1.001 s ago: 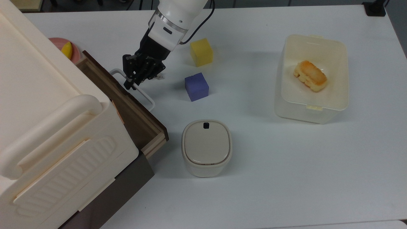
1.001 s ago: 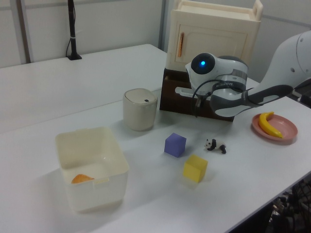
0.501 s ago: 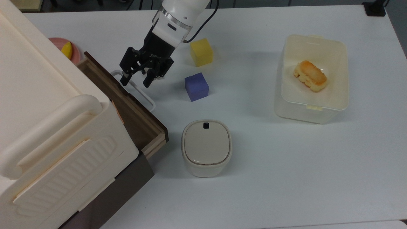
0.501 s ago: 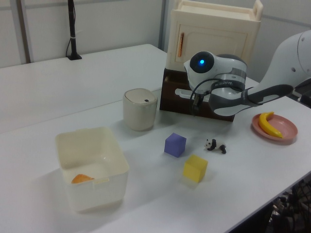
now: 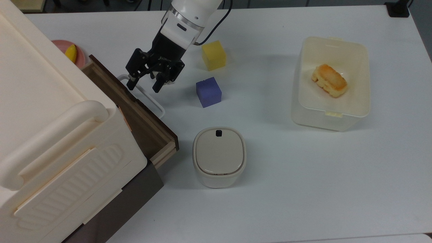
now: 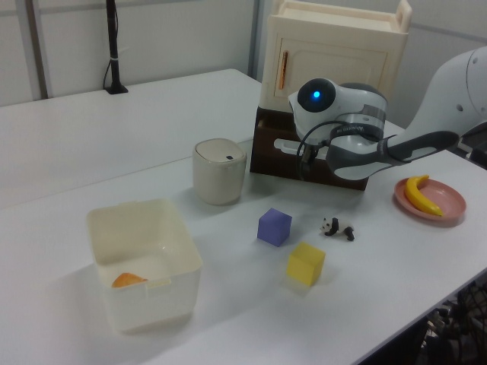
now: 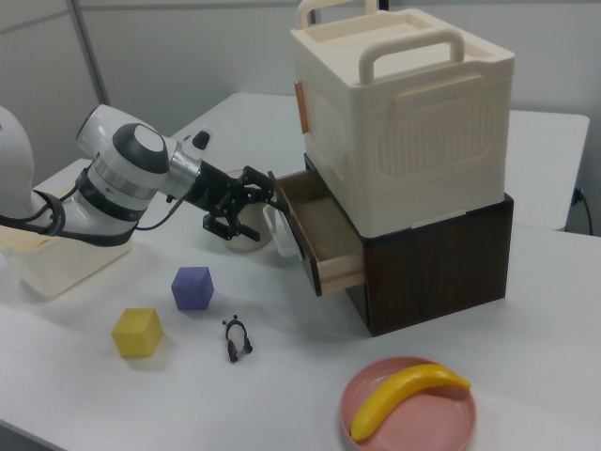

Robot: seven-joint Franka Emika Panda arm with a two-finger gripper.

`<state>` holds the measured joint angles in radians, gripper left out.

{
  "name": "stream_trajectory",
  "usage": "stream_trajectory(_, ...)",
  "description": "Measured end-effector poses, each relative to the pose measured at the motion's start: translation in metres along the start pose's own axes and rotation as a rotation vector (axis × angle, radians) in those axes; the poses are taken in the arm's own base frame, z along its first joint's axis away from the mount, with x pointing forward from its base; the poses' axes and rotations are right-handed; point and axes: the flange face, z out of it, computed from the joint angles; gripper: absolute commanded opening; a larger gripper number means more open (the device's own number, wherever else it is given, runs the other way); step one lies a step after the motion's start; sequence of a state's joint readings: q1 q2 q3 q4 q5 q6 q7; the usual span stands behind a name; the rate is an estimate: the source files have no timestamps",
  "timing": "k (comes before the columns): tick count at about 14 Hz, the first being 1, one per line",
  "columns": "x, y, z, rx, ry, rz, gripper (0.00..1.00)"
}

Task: Slide the drawer open
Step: 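Open the gripper and lift it away from the handle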

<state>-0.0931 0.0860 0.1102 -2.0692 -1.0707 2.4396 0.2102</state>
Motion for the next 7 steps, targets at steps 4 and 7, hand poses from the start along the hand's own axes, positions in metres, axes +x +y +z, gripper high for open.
stream_trajectory(4,0.009,0.026,-0.015,0.026,0.015,0.111,1.0)
stream_trajectory(7,0.011,0.068,-0.037,0.066,-0.051,0.204,1.0)
